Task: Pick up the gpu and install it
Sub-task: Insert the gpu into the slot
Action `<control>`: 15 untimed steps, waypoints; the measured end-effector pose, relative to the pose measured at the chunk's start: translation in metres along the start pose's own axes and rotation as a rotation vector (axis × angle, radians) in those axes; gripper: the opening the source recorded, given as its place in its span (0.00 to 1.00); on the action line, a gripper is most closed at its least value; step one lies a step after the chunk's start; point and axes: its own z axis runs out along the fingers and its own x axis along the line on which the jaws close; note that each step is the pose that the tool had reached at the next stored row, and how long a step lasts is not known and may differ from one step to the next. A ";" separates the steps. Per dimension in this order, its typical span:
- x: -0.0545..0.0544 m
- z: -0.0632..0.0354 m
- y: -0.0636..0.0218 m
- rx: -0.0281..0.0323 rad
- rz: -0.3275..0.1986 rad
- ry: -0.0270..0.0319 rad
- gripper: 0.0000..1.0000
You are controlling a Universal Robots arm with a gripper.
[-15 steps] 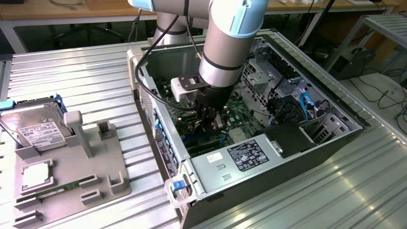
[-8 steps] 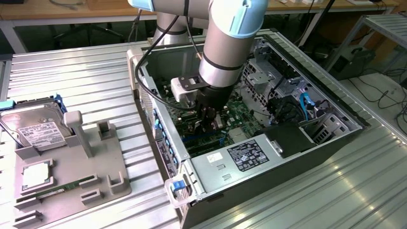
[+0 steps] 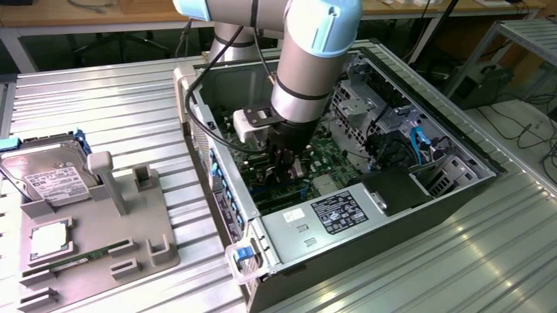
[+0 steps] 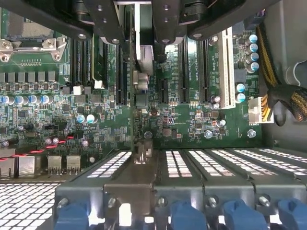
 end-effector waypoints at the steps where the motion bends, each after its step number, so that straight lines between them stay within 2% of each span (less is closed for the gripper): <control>1: 0.000 0.0000 0.0000 0.0000 0.000 0.0001 0.27; 3: 0.000 0.0000 0.0000 -0.0002 0.000 0.0003 0.27; 5: -0.001 0.0024 -0.0003 0.0026 0.000 -0.0054 0.29; 6: 0.000 0.0005 -0.0001 0.0009 0.000 -0.0012 0.29; 7: 0.000 -0.0011 0.0001 0.0008 0.000 -0.0003 0.29; 8: 0.000 -0.0033 0.0001 0.0006 0.000 0.0004 0.35; 9: 0.000 -0.0061 0.0001 0.0020 0.000 -0.0007 0.35; 11: -0.002 -0.0145 0.0004 0.0041 0.000 0.0021 0.35; 14: -0.007 -0.0387 0.0011 0.0089 0.000 0.0049 0.35; 15: -0.008 -0.0426 0.0012 0.0097 0.000 0.0053 0.35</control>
